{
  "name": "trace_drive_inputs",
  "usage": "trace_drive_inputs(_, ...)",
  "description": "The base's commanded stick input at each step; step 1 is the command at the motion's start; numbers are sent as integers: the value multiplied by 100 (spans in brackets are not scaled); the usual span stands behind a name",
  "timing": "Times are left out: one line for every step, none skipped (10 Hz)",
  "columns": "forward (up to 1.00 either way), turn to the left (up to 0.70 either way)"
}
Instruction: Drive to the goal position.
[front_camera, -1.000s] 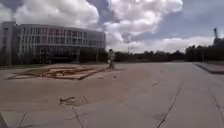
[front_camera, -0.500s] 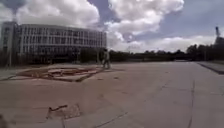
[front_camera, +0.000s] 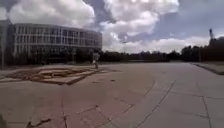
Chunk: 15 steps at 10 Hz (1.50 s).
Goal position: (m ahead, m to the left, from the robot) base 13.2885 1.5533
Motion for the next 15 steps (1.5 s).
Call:
trace_drive_inputs(70, -34)
trace_drive_inputs(70, -34)
trace_drive_inputs(70, -33)
trace_drive_inputs(70, -13)
trace_drive_inputs(70, -2)
trace_drive_inputs(70, 0)
trace_drive_inputs(70, 0)
trace_drive_inputs(70, 0)
trace_drive_inputs(70, 0)
trace_drive_inputs(70, 0)
trace_drive_inputs(70, 0)
trace_drive_inputs(70, 0)
trace_drive_inputs(70, 0)
trace_drive_inputs(70, 0)
trace_drive_inputs(70, 0)
